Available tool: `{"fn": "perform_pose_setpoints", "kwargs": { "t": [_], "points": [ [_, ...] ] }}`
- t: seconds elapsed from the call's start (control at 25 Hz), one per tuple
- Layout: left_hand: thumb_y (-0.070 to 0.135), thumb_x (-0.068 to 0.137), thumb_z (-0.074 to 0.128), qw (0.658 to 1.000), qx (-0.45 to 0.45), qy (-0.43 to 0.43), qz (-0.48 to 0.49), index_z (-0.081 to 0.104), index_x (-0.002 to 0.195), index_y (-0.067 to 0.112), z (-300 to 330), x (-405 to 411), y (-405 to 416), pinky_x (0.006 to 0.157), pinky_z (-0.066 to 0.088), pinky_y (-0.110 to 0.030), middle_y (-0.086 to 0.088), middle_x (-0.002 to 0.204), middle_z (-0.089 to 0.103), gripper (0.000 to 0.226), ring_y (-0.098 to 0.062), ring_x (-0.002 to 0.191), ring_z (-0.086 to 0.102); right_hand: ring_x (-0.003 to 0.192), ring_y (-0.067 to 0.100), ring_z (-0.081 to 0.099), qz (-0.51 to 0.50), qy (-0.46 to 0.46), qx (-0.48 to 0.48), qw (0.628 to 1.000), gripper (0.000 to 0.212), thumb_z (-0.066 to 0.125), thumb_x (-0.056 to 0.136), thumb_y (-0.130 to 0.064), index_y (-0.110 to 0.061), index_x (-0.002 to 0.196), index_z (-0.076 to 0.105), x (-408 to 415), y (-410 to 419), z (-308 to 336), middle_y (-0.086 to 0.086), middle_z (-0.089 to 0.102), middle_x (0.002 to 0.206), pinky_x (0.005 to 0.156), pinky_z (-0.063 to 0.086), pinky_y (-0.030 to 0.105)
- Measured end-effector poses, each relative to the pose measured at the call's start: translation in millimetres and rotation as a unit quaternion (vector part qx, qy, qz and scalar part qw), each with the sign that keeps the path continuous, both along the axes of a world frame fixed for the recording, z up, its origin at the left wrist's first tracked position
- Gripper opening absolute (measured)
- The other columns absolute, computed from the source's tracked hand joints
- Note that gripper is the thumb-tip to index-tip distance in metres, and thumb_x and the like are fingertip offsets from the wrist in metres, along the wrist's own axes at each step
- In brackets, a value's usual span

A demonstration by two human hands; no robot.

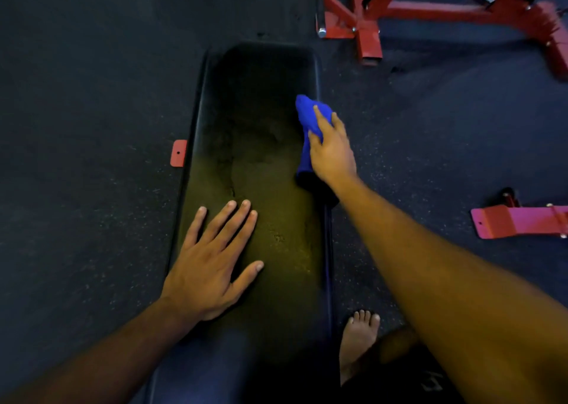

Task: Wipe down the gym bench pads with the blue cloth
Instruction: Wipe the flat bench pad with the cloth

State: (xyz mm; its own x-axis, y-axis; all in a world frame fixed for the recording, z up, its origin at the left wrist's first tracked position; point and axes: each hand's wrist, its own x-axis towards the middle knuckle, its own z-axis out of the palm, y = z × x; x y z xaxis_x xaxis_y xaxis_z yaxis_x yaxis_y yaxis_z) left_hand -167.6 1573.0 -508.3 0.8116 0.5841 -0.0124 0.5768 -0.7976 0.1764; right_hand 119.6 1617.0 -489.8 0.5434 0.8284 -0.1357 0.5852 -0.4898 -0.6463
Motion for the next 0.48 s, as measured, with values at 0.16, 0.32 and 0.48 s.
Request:
{"fn": "perform_pose_setpoints", "kwargs": {
  "t": [0.16,0.32,0.48],
  "points": [
    [0.062,0.102,0.027,1.0,-0.01,-0.012,0.0,0.028,0.161,0.016,-2,-2,1,0.123,0.017,-0.059,-0.001,0.17,0.019,0.074,-0.018,0.157,0.012,0.148,0.024,0.024,0.001,0.03,-0.002,1.0,0.054,0.042,0.105,-0.031,-0.025,0.155,0.023,0,-11,-2,0.005,0.013,0.165,0.117,0.023,0.033],
    [0.064,0.102,0.025,1.0,-0.014,-0.006,-0.004,0.027,0.161,0.018,-2,-2,3,0.124,0.016,-0.058,-0.001,0.17,0.018,0.074,-0.017,0.158,0.01,0.146,0.011,0.021,-0.02,0.084,-0.008,0.996,0.057,0.046,0.103,-0.028,-0.032,0.154,0.021,-56,-120,-2,-0.008,0.013,0.164,0.109,0.017,0.021],
    [0.063,0.102,0.025,1.0,-0.02,-0.002,-0.002,0.026,0.161,0.019,-1,-3,2,0.125,0.014,-0.057,-0.001,0.169,0.018,0.074,-0.017,0.157,0.011,0.146,0.012,0.024,0.019,0.044,-0.047,0.998,0.059,0.045,0.103,-0.032,-0.041,0.153,0.015,-74,-155,3,-0.01,0.009,0.164,0.113,0.024,0.029]
  ]
}}
